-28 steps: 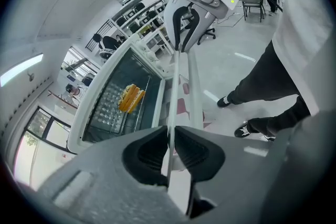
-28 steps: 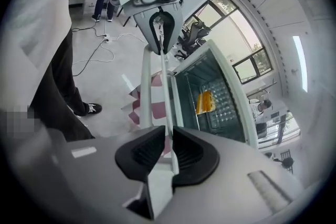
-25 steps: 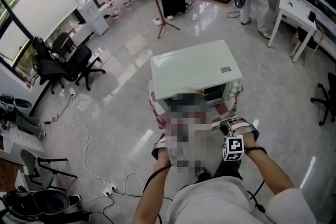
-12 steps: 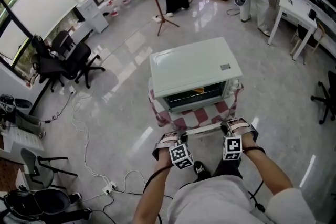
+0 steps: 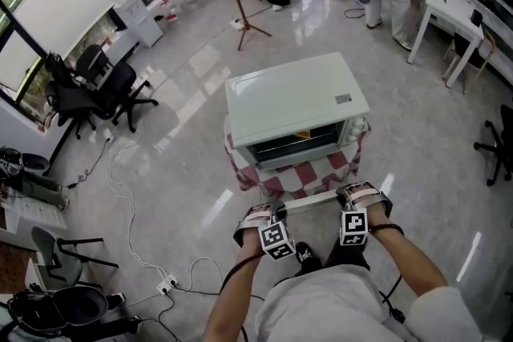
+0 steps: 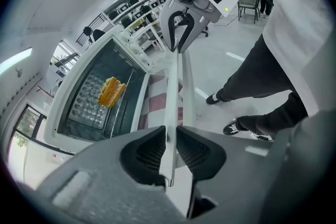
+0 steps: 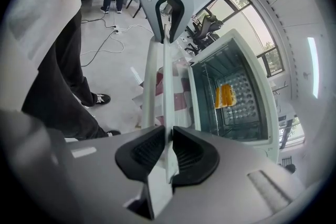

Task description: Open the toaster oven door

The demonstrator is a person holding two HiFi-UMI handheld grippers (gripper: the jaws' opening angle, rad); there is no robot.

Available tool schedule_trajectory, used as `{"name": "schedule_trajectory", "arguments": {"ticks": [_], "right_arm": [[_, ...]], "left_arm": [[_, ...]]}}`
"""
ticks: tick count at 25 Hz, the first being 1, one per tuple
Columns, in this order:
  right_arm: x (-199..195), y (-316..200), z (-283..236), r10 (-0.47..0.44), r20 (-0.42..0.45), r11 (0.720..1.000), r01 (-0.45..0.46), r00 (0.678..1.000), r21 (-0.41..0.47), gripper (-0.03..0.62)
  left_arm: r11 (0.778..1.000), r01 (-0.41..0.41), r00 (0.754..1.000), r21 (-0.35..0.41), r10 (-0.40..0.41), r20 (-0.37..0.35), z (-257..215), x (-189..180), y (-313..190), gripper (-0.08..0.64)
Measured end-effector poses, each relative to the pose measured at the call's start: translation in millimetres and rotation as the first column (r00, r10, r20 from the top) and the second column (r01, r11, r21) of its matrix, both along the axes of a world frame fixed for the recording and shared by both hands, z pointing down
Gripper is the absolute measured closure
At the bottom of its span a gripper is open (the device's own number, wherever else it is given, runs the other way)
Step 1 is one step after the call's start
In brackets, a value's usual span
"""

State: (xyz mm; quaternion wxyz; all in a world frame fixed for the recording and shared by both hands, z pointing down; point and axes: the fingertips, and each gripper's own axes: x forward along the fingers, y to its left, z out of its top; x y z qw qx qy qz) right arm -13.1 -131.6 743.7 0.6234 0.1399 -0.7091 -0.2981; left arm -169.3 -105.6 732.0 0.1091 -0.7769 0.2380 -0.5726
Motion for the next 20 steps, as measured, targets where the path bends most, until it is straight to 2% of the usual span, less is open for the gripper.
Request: {"name": "schedule_trajectory", "arguments": {"ticks": [11,20], "right_arm": [[3.4,11.2,27.9,0.021,0.017,0.997,-0.02,1.0,-0.079,0.525],[5.7,17.2,58.0,0.004,-0.01,0.989,-0.005,1.0,-0.145,0.502]], "left_arm": [[0.998,0.021,1.0,-0.051,-0.021,-0.001,27.3,1.2,11.6,0.482],[0.996,0.026,0.999,-0.086,-0.024,0.024,54.2,2.4,17.0,0.472]]}}
